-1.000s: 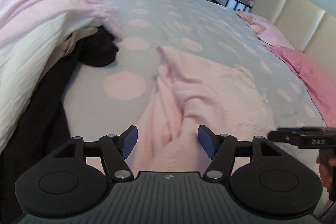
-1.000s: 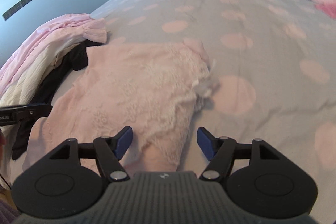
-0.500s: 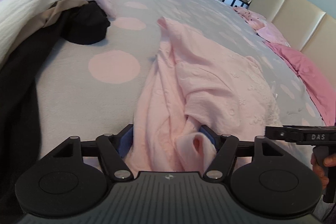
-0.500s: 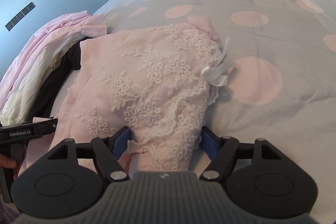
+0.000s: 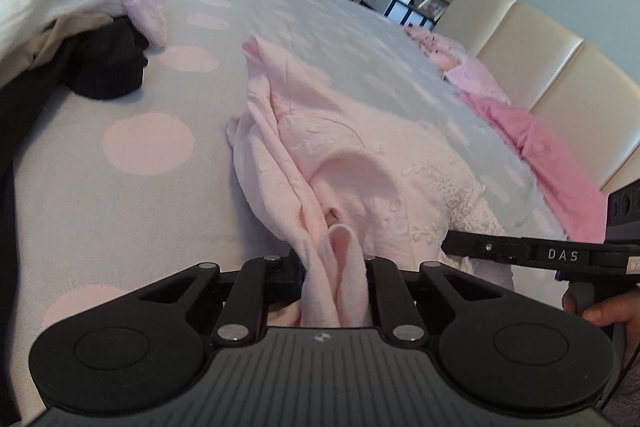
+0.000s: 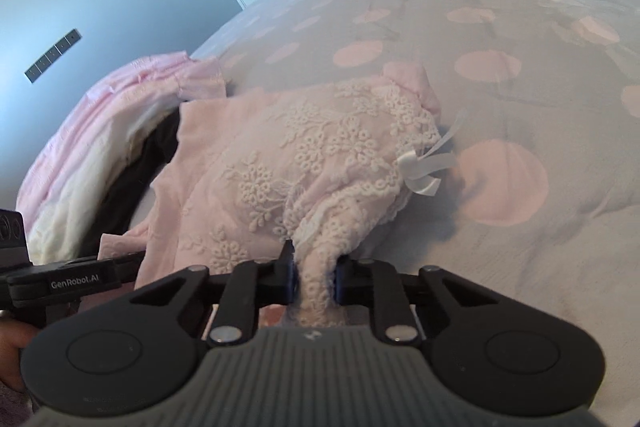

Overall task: Fold clothes
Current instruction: 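Grasp the folded pink lace garment with both tools and carry it toward the pillows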

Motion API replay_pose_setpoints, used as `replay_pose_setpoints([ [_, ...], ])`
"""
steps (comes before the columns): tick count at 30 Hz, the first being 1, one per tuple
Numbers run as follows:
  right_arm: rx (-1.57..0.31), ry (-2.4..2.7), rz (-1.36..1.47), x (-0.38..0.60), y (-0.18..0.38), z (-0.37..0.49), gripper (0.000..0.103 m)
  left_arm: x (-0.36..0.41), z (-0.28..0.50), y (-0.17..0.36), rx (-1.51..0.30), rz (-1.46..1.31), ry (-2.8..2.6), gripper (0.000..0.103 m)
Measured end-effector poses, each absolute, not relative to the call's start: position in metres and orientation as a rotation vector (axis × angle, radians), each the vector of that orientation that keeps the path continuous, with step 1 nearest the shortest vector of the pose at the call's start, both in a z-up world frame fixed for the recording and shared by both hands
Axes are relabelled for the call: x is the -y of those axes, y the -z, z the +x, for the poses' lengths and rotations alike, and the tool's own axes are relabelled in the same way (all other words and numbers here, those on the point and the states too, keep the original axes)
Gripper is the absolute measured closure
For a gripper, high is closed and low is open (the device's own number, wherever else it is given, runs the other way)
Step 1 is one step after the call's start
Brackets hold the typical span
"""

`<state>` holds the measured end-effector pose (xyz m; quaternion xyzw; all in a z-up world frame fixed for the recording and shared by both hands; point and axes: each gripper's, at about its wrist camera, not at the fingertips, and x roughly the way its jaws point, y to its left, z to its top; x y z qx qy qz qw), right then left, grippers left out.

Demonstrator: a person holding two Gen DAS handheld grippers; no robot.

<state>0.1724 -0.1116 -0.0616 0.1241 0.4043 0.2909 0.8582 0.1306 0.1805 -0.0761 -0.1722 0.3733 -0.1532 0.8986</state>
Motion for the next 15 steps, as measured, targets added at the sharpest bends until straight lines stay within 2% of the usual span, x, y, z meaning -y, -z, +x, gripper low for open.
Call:
replay_pose_setpoints([
  [8, -0.757, -0.609, 0.302, 0.156, 0.002, 0.159, 0.084, -0.143, 0.121, 0.024, -0.665, -0.399, 0.409, 0.092],
  [15, -0.698, -0.596, 0.277, 0.244, -0.06, 0.163, 0.084, -0.068, 0.131, -0.009, -0.584, -0.454, 0.531, 0.092],
])
